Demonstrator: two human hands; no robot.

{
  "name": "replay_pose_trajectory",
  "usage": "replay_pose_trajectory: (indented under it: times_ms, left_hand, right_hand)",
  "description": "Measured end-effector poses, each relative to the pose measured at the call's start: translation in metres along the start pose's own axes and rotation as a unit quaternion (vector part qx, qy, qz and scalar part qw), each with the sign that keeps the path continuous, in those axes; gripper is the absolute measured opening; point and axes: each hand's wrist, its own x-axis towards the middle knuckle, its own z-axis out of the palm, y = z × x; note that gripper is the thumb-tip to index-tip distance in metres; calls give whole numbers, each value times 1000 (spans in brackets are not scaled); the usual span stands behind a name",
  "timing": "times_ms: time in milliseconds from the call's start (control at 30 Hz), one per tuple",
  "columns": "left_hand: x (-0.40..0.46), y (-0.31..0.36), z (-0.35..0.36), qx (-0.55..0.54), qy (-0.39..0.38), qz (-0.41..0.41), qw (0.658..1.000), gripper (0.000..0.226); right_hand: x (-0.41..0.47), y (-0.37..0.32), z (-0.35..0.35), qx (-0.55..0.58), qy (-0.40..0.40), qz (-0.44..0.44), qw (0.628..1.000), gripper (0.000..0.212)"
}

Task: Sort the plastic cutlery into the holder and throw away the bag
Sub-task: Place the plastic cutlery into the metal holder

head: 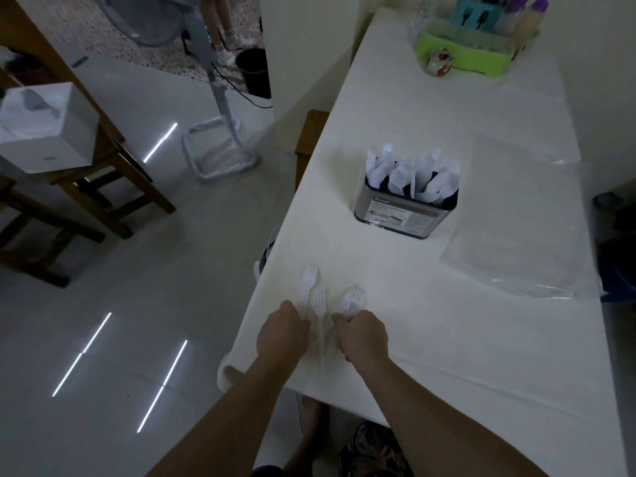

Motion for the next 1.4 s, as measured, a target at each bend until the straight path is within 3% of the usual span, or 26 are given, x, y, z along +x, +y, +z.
replay_pose_trajectory:
  times_ms: [233,467,700,867,1000,1133,1267,1400]
  left_hand:
    - [4,-2,-1,11,14,-4,1000,21]
    - [6,-4,0,4,9,7,1000,21]
    - [4,-2,-4,-3,0,10,1000,21]
    - [-1,16,-10,-58,68,45,995,21]
    - [3,42,-7,-131,-33,140,981,25]
    - [4,60,-7,-174,-72,190,964,29]
    - [2,68,-10,-266,-135,157,941,21]
    - [2,68,-8,-284,-119,115,945,21]
  right_hand:
    - [7,-15,-3,-28,18,-7,999,35]
    - [16,-14,-5,27,-33,25,999,24]
    - [10,-4,-21,207,-63,65,974,26]
    - [6,-1,-34,300,-119,62,944,24]
    - [4,-10,-54,303,-151,11,941,21]
    - [11,-13,-72,317,-143,1,938,21]
    - [14,-12,-83,323,-143,-21,935,18]
    - [15,-10,-81,331,-127,-14,935,8]
